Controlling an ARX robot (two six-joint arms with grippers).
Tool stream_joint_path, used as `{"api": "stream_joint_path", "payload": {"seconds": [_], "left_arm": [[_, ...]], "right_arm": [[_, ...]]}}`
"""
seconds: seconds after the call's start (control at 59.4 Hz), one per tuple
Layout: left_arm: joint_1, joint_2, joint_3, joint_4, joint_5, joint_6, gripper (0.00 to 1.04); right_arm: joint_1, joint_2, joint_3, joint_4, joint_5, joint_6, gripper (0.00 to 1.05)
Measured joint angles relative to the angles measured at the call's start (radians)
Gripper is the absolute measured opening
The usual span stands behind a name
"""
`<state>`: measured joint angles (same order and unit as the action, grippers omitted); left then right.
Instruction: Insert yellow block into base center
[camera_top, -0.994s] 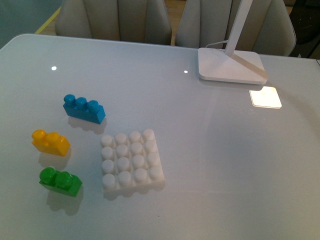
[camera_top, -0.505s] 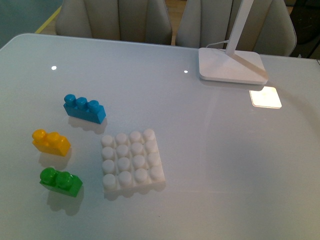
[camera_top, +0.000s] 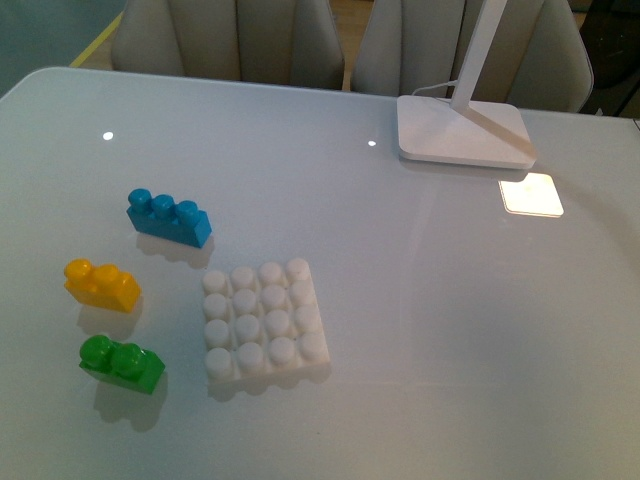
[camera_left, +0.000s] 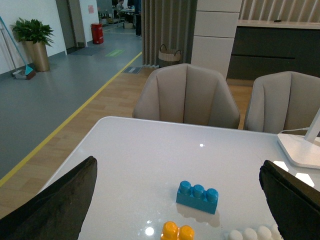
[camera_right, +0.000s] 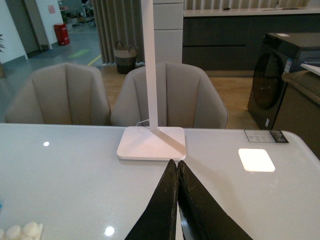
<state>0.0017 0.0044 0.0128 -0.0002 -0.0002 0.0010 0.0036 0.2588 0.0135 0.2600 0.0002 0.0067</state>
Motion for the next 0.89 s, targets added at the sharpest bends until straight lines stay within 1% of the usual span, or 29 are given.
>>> {"api": "stream_joint_path", "payload": {"seconds": [0.286, 0.337, 0.387, 0.657, 0.674, 0.69, 0.741, 0.758, 0.842, 0.859, 0.876, 0.892], "left_arm": [[0.0, 0.0, 0.0, 0.0, 0.0, 0.0, 0.97], [0.0, 0.0, 0.0, 0.0, 0.0, 0.0, 0.97], [0.0, 0.0, 0.0, 0.0, 0.0, 0.0, 0.97], [0.0, 0.0, 0.0, 0.0, 0.0, 0.0, 0.97], [0.0, 0.0, 0.0, 0.0, 0.0, 0.0, 0.97], [0.0, 0.0, 0.0, 0.0, 0.0, 0.0, 0.97], [0.0, 0.0, 0.0, 0.0, 0.0, 0.0, 0.97], [0.0, 0.0, 0.0, 0.0, 0.0, 0.0, 0.97], [0.0, 0.0, 0.0, 0.0, 0.0, 0.0, 0.97], [0.005, 0.011, 0.005, -0.017, 0.021, 0.008, 0.97], [0.024, 0.054, 0.044, -0.119, 0.101, 0.028, 0.97], [0.031, 0.102, 0.078, -0.199, 0.148, 0.044, 0.97]], "right_arm": [[0.0, -0.079, 0.0, -0.079, 0.0, 0.0, 0.02], [0.0, -0.153, 0.0, -0.18, -0.001, 0.0, 0.02], [0.0, -0.215, 0.0, -0.243, 0.0, 0.0, 0.02], [0.0, -0.253, 0.0, -0.257, 0.0, -0.001, 0.02], [0.0, -0.253, 0.0, -0.257, 0.0, -0.001, 0.08], [0.0, -0.253, 0.0, -0.257, 0.0, -0.001, 0.12], [0.0, -0.253, 0.0, -0.257, 0.0, -0.001, 0.2], [0.0, -0.253, 0.0, -0.257, 0.0, -0.001, 0.26], [0.0, -0.253, 0.0, -0.257, 0.0, -0.001, 0.48], [0.0, -0.253, 0.0, -0.257, 0.0, -0.001, 0.51], [0.0, -0.253, 0.0, -0.258, 0.0, -0.001, 0.57], [0.0, -0.253, 0.0, -0.258, 0.001, -0.001, 0.6]]}}
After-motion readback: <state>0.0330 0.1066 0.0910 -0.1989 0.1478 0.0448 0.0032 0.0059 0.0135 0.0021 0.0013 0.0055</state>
